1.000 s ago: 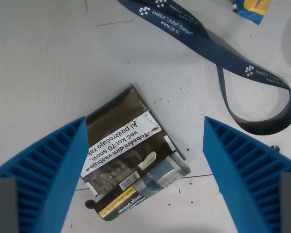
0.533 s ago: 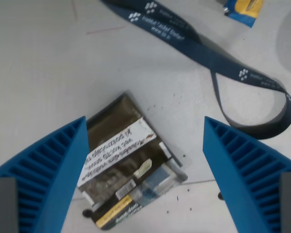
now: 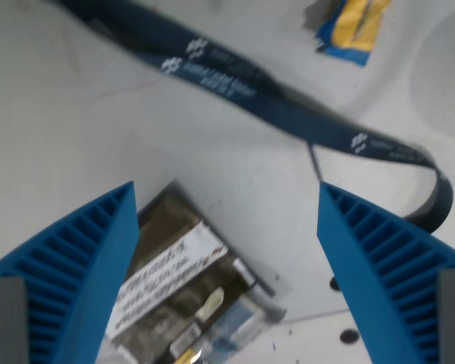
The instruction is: Move above the blue bag
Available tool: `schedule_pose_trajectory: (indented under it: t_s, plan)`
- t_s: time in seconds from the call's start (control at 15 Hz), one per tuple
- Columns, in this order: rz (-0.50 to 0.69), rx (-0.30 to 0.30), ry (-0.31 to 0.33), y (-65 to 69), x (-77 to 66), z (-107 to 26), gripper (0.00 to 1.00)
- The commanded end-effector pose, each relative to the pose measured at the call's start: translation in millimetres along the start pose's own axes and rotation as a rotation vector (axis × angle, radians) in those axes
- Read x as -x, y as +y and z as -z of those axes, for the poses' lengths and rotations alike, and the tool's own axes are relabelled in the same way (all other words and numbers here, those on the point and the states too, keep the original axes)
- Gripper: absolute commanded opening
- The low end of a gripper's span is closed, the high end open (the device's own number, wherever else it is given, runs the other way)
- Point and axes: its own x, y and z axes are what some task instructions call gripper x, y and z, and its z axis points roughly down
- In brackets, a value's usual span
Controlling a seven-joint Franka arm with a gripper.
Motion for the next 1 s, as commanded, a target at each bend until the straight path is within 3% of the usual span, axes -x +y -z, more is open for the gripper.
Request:
schedule_pose_trajectory:
  t_s: [0.07, 1.0]
  plan:
    - [-0.181, 0.037, -0.003, 7.6, -15.4, -7.3, 1.00]
    - [-0.388, -0.003, 0.007, 64.3, -68.2, -69.1, 1.00]
